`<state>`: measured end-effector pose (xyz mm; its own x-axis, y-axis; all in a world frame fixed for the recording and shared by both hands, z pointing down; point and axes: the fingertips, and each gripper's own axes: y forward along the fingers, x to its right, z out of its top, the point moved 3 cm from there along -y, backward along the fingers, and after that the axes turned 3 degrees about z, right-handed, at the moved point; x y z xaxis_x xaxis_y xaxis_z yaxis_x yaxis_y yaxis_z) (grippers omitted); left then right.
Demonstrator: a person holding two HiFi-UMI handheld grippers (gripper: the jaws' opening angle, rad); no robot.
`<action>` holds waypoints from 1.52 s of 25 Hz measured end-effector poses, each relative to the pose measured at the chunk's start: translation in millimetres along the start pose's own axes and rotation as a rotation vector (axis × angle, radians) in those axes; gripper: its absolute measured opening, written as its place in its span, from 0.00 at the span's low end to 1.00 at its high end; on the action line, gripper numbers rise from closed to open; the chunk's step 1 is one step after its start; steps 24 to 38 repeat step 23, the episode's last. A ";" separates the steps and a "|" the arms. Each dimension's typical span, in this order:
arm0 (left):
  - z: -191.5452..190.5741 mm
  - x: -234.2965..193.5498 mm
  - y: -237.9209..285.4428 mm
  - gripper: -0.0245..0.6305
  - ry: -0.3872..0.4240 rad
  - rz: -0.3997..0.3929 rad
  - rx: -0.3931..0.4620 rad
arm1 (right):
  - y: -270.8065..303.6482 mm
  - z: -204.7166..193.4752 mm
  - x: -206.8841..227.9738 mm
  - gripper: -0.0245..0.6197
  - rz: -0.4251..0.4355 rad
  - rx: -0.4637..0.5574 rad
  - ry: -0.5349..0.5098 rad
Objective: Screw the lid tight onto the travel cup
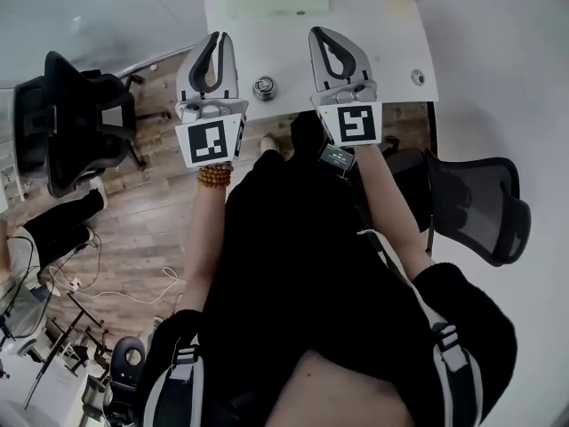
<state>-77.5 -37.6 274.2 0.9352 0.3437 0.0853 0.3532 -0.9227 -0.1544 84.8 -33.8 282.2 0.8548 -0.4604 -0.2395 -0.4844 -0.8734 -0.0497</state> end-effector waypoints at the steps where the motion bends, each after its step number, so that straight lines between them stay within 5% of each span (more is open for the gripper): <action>1: 1.8 3.8 -1.2 0.09 -0.007 -0.006 -0.002 | -2.9 -1.1 1.2 0.04 -0.003 -0.008 0.003; 8: -9.0 5.8 -10.2 0.09 -0.015 -0.027 -0.028 | -17.4 -19.8 5.7 0.04 -0.019 -0.093 -0.011; 38: -19.9 17.2 -15.4 0.09 0.003 -0.048 -0.052 | -28.2 -28.5 7.2 0.04 0.015 -0.108 -0.018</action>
